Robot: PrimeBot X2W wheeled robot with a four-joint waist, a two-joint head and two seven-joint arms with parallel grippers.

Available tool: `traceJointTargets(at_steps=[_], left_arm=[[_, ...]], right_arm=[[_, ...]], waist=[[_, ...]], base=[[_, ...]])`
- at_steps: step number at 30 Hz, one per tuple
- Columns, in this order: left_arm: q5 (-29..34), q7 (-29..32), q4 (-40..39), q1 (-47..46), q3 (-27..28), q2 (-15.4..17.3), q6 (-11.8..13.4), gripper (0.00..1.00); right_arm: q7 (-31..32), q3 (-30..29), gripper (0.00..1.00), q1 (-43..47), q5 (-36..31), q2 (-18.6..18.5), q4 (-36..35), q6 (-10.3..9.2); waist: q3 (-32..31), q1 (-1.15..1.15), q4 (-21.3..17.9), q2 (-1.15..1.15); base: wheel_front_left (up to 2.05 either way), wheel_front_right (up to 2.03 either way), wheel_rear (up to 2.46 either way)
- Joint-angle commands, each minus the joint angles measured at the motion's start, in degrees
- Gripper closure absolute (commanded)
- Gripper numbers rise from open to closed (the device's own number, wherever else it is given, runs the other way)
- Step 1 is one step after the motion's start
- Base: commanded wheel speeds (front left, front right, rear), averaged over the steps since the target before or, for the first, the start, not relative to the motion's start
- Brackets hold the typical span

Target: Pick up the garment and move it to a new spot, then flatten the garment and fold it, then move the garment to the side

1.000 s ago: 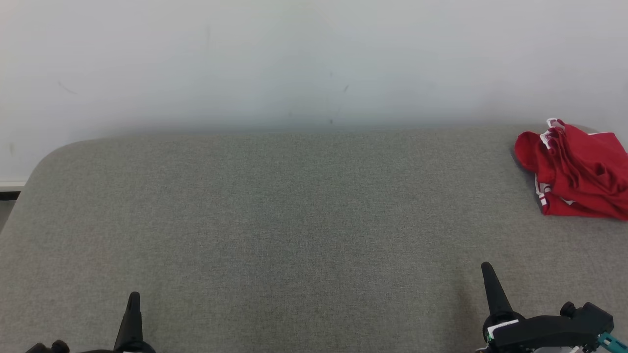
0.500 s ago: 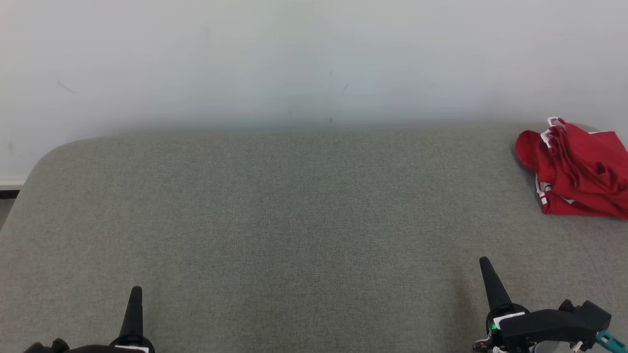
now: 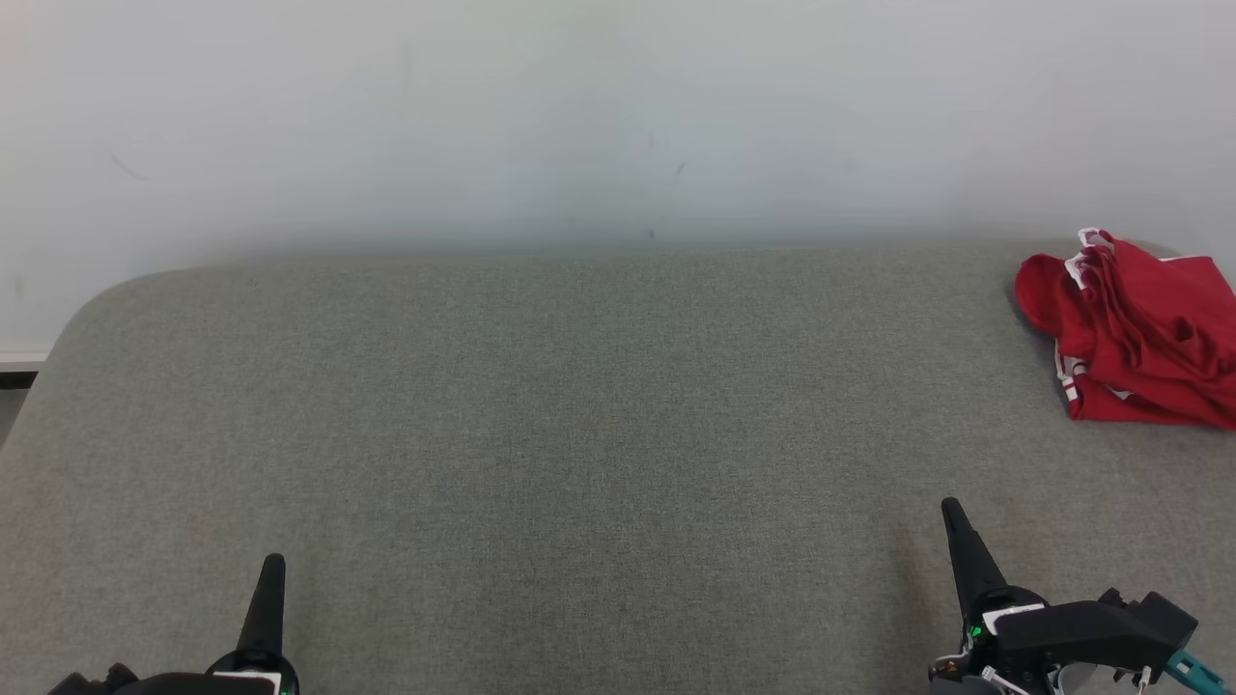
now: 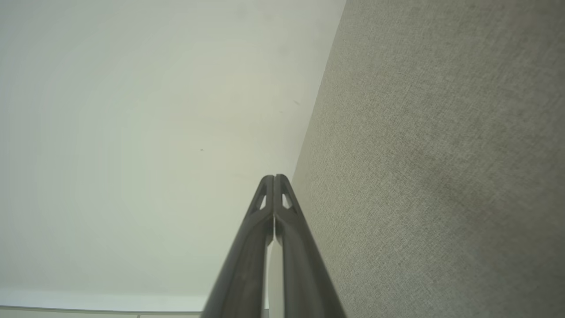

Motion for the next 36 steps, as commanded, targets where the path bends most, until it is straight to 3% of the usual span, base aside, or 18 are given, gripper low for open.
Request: traceJointTargets(at_steps=[1,36], left_arm=[[-1.4,0.4,-0.1,-1.2,0.3,-0.1,-0.2,1.00],[-14.8,3.4,0.9,-2.9,1.1,-1.0,-1.1,1.00]], right_arm=[[0.3,-0.2,1.00,-0.8,1.3,0.3,-0.1,-0.09],[3.1,-1.1,1.00,-2.8,14.3,0.9,1.4,-0.12]], waist=[[0.0,0.00,0.0,0.00],[0.6,0.00,0.0,0.00]], base=[[0.00,0.00,0.00],[0.00,0.00,0.00]])
